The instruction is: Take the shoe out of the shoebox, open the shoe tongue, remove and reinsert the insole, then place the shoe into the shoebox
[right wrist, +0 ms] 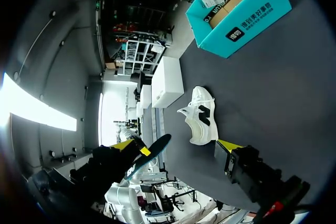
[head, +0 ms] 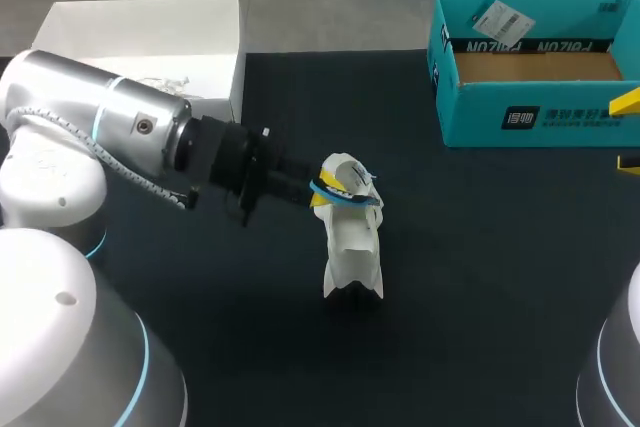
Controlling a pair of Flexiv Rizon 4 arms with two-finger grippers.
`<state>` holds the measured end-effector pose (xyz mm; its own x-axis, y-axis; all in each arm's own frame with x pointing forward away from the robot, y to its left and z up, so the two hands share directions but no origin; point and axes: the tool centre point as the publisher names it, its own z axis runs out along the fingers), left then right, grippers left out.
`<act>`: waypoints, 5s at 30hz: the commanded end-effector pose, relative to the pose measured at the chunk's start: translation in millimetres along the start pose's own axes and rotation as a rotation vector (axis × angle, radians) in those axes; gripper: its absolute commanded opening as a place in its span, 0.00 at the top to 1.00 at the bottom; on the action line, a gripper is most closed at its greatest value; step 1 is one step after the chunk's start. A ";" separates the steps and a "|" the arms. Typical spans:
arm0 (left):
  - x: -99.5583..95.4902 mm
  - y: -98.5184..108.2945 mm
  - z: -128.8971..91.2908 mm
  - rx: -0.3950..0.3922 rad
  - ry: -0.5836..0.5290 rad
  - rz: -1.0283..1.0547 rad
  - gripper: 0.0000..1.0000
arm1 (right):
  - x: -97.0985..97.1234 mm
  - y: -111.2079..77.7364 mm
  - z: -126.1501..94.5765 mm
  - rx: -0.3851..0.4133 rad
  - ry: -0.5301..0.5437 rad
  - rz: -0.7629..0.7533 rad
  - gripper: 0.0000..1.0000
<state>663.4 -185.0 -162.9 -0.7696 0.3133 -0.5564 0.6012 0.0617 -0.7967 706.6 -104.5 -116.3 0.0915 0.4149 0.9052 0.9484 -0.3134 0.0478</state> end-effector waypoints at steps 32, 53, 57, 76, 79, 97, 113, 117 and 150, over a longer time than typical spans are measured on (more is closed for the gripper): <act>14.6 68.9 19.8 0.045 -0.032 0.078 1.00 | 0.3 -2.3 -0.6 -0.003 -0.003 0.001 0.00; 22.6 113.3 24.3 -0.030 -0.028 0.024 1.00 | 0.3 -2.3 -0.6 -0.003 -0.003 0.001 0.00; 20.3 104.0 20.9 -0.018 -0.040 0.035 1.00 | 0.3 -2.3 -0.6 -0.003 -0.003 0.001 0.00; 18.5 78.1 1.3 -0.054 -0.065 0.061 1.00 | 0.3 -2.3 -0.6 -0.003 -0.003 0.001 0.00; 19.4 86.4 3.5 -0.047 -0.067 0.049 1.00 | 0.3 -2.3 -0.6 -0.003 -0.003 0.001 0.00; 22.7 117.1 18.2 -0.075 -0.043 0.028 1.00 | 0.3 -2.3 -0.6 -0.003 -0.003 0.001 0.00; 23.4 119.6 24.2 -0.062 -0.044 -0.005 1.00 | 0.3 -2.3 -0.6 -0.003 -0.003 0.001 0.00; 19.9 108.6 22.4 -0.056 -0.043 0.018 1.00 | 0.3 -2.3 -0.6 -0.003 -0.003 0.001 0.00; 30.2 102.9 40.6 0.066 -0.184 -0.032 1.00 | 0.3 -2.3 -0.6 -0.003 -0.003 0.001 0.00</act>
<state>692.6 -203.3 -265.4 -0.8168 0.1416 -0.5592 0.5654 0.0041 -0.8248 706.3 -104.5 -115.7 0.0918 0.4152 0.9051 0.9483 -0.3138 0.0478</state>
